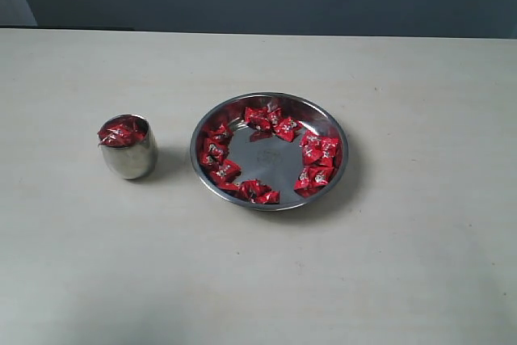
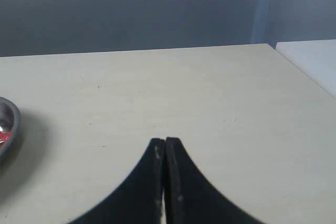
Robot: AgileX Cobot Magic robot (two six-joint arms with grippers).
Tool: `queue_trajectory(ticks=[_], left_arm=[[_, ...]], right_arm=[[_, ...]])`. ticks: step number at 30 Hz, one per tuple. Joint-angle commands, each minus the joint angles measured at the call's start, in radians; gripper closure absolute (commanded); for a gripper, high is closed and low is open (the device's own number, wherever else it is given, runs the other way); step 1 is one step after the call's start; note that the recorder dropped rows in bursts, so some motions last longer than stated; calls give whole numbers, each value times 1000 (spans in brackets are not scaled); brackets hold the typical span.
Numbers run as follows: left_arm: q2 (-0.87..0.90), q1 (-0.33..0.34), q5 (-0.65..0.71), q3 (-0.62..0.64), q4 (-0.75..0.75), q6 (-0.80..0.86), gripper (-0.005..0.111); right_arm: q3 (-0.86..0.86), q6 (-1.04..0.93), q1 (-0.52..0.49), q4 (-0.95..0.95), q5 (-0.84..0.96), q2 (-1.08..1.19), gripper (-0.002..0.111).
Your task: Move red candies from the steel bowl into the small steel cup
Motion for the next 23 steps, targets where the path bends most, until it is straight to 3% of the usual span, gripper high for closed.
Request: queue_trajectory(ticks=[1, 23], left_arm=[[-4, -3, -9, -1, -1, -5, 106], [-4, -3, -9, -1, -1, -5, 106]], right_arm=[[5, -8, -7, 4, -7, -6, 108], [5, -8, -7, 17, -7, -6, 108]])
